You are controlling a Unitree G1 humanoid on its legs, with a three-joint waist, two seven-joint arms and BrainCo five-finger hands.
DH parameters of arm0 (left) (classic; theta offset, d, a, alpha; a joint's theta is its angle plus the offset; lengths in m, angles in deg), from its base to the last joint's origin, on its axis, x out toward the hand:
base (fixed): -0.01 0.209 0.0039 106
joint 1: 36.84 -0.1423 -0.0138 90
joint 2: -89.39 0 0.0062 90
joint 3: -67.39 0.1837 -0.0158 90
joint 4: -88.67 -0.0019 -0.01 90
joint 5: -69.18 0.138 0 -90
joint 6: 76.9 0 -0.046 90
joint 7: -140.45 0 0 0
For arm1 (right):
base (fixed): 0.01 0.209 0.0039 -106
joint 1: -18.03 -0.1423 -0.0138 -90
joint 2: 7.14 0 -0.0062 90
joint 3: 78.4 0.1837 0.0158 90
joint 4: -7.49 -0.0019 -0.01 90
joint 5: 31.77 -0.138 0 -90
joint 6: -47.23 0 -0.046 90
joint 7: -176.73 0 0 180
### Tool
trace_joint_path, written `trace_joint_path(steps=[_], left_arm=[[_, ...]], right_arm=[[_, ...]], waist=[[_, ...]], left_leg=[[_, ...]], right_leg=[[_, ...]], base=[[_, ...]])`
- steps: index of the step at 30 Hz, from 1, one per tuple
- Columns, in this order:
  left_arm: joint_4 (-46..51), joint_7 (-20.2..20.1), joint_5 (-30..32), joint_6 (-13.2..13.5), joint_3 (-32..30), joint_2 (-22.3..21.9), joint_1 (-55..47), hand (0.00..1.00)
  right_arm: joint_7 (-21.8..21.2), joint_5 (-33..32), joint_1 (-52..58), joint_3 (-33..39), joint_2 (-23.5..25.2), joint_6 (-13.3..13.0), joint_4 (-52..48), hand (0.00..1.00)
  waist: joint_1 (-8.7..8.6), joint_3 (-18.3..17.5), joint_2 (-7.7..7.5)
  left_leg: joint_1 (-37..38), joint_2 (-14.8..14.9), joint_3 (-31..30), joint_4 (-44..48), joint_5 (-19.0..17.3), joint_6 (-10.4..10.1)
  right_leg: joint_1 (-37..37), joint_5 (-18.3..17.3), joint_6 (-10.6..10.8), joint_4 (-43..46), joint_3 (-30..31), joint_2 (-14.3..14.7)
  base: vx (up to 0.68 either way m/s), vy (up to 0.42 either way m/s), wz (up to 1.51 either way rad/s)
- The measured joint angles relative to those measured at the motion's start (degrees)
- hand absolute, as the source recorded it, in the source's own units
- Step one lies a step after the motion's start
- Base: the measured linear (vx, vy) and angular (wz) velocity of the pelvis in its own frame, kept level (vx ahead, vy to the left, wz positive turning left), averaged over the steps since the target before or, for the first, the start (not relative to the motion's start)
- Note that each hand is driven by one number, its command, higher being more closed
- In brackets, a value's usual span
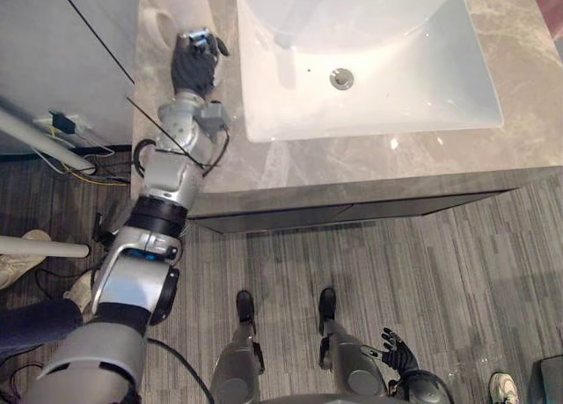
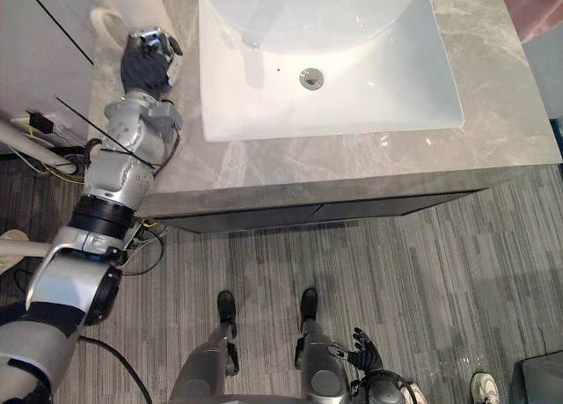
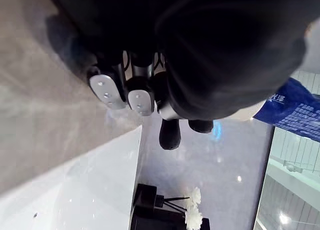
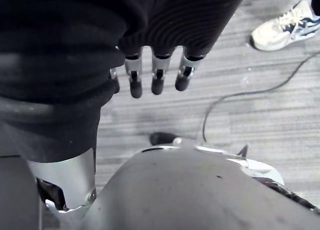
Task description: Organize washtable
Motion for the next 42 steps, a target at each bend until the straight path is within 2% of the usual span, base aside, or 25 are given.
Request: trace_joint_path(steps=[15,22,34,37,42], left_arm=[[-1.71,0.08,0.87,0.75,0.15,0.69,5.11,1.0],[-4.85,0.11,0.83,0.58,2.45,2.91,12.57,1.0],[-7.58,0.09,1.44,0.44,2.44,2.66,15.01,1.0],[-3.86,0.32,1.99,-0.31,2.99,2.55,13.35,1.0],[14.9,0.08,2.65,-0.38,3.84,1.5,-0.42,1.0]], right_arm=[[0.02,-1.88,-0.01,-0.92,-0.22,-1.05,-0.58,0.0],[0.28,-2.29,-0.05,-1.61,-0.33,-1.13,-2.43,0.0],[0.24,-2.33,-0.04,-1.87,-0.34,-1.23,-2.51,0.0],[0.23,-2.32,-0.04,-1.94,-0.34,-1.23,-2.54,0.0],[0.18,-2.21,-0.04,-1.94,-0.23,-1.03,-2.37,0.0]], waist=[[0.11,2.54,-0.64],[0.17,4.99,-1.45],[0.16,5.14,-1.59],[0.17,5.13,-1.57],[0.69,4.88,-1.07]], left_leg=[[-1.26,0.03,-0.15,0.73,0.0,0.0],[-2.71,0.01,-0.08,0.87,0.33,0.14],[-2.96,0.03,-0.08,1.04,0.33,0.14],[-2.83,0.02,-0.36,1.19,0.33,0.14],[-2.12,-0.03,-1.15,1.35,0.32,0.14]], right_leg=[[-0.89,0.1,-0.11,0.19,-0.11,-0.02],[-2.37,0.8,-0.25,0.12,0.05,-0.04],[-2.5,0.86,-0.32,0.17,0.02,-0.05],[-2.04,0.86,-0.33,0.07,-0.36,-0.06],[-0.71,0.83,-0.34,-0.13,-1.04,-0.07]], base=[[0.0,0.0,0.0],[0.0,0.0,0.0],[0.0,0.0,0.0],[0.01,-0.001,0.05],[0.01,0.002,0.08]])
